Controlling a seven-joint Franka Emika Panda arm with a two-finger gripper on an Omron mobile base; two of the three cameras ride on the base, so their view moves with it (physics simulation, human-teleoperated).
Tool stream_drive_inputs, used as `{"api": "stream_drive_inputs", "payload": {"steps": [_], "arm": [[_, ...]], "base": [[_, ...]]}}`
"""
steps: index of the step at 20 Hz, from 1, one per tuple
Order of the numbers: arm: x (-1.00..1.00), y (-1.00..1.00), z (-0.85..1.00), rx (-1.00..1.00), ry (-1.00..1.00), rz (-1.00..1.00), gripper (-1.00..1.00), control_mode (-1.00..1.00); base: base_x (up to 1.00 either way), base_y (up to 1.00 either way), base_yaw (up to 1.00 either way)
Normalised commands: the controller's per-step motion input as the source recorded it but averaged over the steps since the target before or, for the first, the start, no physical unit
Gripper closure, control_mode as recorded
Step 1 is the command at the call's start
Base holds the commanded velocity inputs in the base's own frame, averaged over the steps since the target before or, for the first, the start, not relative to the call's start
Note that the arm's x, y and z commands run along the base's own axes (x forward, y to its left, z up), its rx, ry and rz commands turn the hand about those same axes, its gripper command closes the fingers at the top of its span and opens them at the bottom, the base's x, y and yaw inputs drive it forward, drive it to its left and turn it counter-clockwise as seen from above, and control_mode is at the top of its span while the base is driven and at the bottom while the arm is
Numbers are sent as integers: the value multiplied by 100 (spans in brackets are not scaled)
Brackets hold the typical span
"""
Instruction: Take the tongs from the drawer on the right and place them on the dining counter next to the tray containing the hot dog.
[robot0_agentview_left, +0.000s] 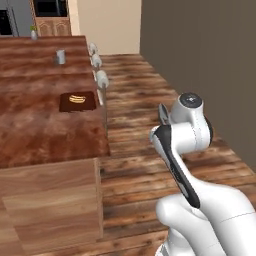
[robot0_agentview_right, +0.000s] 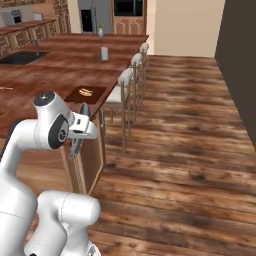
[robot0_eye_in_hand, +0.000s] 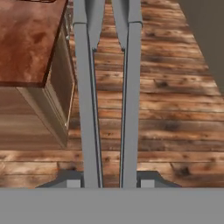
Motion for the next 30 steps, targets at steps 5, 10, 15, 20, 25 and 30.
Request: {"api": "stream_drive_inputs", "payload": {"steps": [5, 10, 15, 20, 25, 30], "arm": [[0, 0, 0, 0, 0, 0, 100, 100], [0, 0, 0, 0, 0, 0, 100, 100], [0, 0, 0, 0, 0, 0, 100, 100], [0, 0, 0, 0, 0, 0, 100, 100], [0, 0, 0, 0, 0, 0, 100, 100], [0, 0, 0, 0, 0, 0, 100, 100]], "base": [[13, -63, 35], [0, -64, 47], [0, -71, 52], [6, -76, 57], [13, -75, 55], [16, -88, 49]]}}
